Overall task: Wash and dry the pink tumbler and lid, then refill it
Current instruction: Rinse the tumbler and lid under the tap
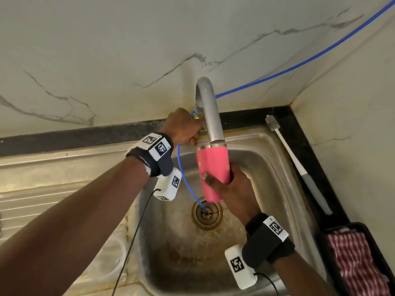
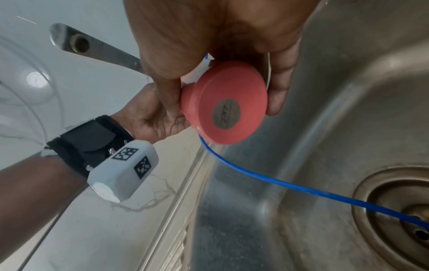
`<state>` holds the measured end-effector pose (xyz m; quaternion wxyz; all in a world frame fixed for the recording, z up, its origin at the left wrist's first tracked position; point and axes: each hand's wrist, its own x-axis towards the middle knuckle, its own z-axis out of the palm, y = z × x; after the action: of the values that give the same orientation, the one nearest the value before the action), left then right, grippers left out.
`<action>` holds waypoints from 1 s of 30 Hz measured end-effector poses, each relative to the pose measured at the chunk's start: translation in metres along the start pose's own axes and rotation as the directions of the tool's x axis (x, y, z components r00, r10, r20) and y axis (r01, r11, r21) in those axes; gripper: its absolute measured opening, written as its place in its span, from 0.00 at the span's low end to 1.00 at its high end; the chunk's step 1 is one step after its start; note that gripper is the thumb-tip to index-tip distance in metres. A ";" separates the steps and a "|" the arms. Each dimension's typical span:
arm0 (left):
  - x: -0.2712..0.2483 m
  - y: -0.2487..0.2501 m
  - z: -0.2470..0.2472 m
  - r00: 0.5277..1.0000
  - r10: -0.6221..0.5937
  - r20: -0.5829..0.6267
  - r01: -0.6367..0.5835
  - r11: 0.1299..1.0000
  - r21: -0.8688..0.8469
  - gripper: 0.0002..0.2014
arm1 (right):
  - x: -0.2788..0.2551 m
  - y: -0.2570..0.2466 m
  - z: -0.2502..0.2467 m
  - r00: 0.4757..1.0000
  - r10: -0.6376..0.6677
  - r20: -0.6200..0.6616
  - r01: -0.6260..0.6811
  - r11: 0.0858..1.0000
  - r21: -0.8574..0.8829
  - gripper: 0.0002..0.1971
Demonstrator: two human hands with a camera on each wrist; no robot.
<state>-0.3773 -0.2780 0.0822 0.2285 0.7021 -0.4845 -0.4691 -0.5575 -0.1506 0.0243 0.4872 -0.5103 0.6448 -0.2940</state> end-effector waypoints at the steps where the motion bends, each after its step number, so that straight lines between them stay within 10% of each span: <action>1: 0.002 0.002 0.001 1.000 -0.003 -0.022 0.003 1.000 0.018 0.19 | 0.002 -0.001 0.001 1.000 0.002 -0.002 -0.002 1.000 0.012 0.28; 24: -0.006 0.000 -0.002 0.999 -0.054 -0.002 0.052 0.983 -0.177 0.11 | 0.006 -0.001 0.009 0.999 0.019 0.047 -0.023 0.995 0.099 0.32; 30: -0.028 -0.018 0.012 0.991 -0.108 -0.075 0.080 0.949 -0.306 0.27 | 0.000 -0.006 0.008 0.996 -0.064 0.062 0.055 0.989 0.134 0.33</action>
<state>-0.3821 -0.2433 0.0750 0.3321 0.7019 -0.3622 -0.5156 -0.5474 -0.1515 0.0267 0.5320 -0.5053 0.5919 -0.3337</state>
